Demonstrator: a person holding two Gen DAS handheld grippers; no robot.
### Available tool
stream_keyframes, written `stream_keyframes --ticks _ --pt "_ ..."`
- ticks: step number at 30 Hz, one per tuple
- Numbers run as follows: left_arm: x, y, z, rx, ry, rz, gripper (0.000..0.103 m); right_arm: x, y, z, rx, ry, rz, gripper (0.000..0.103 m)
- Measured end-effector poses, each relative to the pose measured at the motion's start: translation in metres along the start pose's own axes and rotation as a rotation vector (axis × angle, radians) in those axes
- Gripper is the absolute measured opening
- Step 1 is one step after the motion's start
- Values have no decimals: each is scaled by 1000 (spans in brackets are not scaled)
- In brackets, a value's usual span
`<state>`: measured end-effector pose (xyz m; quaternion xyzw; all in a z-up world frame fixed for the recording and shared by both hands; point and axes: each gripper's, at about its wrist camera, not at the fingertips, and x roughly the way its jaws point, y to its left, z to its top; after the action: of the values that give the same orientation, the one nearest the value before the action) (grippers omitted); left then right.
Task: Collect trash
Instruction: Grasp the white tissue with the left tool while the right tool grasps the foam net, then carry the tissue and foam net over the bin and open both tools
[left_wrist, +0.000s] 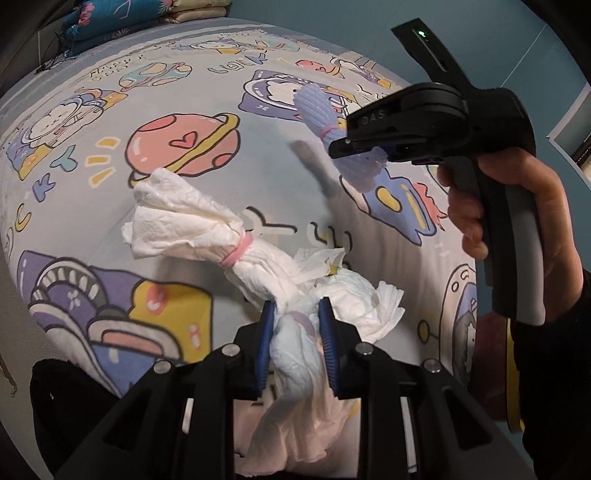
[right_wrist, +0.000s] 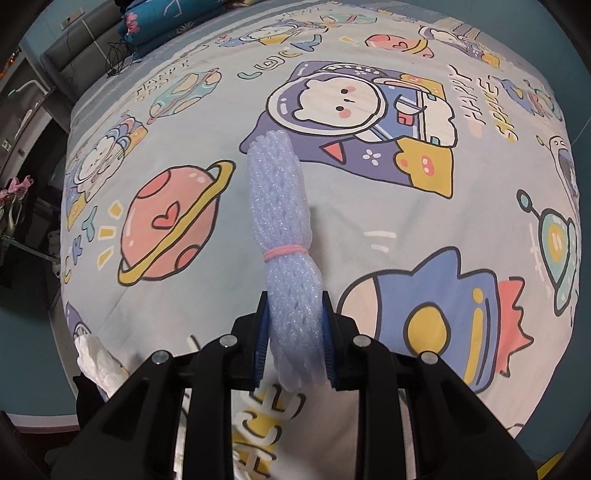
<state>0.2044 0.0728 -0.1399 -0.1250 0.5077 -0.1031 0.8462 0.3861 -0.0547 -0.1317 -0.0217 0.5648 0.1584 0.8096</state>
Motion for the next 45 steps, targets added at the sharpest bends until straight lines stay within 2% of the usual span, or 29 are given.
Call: stream_keyframes --ticks 10,17,33,45 --pt "-27 19 -21 -8 -27 -1 23 -21 5 -26 -7 -1 48 24" --pt "-49 30 -36 -1 -61 18 23 -54 -3 -50 3 -35 82 24" --pt "-99 39 -62 -5 -143 48 23 -138 -64 -130 148 -140 115 24" --pt "-115 1 -59 55 -192 31 23 -177 -118 -198 285 -190 125 24"
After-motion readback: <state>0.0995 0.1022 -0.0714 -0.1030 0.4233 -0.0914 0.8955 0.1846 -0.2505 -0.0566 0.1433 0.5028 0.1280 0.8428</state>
